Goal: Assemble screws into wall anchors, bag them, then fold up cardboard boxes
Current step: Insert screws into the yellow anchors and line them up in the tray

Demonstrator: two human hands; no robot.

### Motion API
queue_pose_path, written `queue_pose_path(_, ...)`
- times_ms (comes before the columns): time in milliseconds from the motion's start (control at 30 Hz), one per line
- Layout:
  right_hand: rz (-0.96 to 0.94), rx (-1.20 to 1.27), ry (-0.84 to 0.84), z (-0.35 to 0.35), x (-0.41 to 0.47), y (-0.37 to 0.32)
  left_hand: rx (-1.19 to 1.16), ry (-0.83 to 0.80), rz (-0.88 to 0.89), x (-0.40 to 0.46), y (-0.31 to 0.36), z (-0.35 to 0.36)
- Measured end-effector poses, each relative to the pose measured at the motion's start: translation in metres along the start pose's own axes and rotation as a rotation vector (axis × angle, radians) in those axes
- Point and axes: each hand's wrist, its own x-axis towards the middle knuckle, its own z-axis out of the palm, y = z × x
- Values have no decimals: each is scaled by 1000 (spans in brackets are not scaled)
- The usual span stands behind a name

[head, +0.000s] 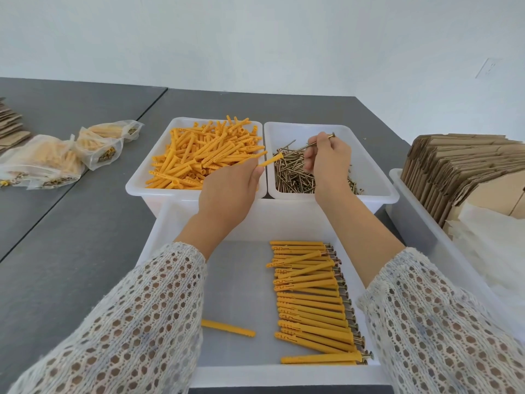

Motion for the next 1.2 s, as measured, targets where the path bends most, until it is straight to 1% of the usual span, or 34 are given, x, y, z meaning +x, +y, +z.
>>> queue_pose_path(133,9,-18,-44,5,-4,2,8,-1,-2,0,-1,1)
queue_pose_path(267,10,-47,-122,13,-9,5,5,-2,-1,0,-1,2)
queue_pose_path(333,4,-45,-130,15,-11,6,11,-10,-4,0,-1,2)
queue_pose_path(467,4,5,-47,10,-7,3,5,-11,-3,0,-2,1)
queue_pose_path(567,40,118,41,4,-2,1,9,-11,0,0,-1,1)
queue_pose_path(633,50,166,50,3,-1,1,4,-15,-2,0,-1,0)
queue_pose_path(700,69,160,0,5,-2,3,-3,-16,0,1,-2,0)
queue_pose_path(800,92,84,-170,14,-8,6,2,-7,12,1,-1,0)
queue_pose_path(867,82,17,-277,18,-12,8,-6,4,13,0,-2,0)
queue_pose_path(1000,19,-143,-437,17,-13,8,-14,28,-19,0,1,0)
queue_pose_path(1067,34,-190,-522,17,-14,7,-126,63,-38,1,7,-1)
queue_pose_path(1100,70,-177,-548,18,-14,6,-253,82,-57,3,11,-3)
queue_pose_path(1133,111,-138,-551,18,-13,5,-413,100,-82,4,15,-5)
queue_pose_path(1200,156,-44,-484,14,-5,5,-686,124,-120,7,23,-13)
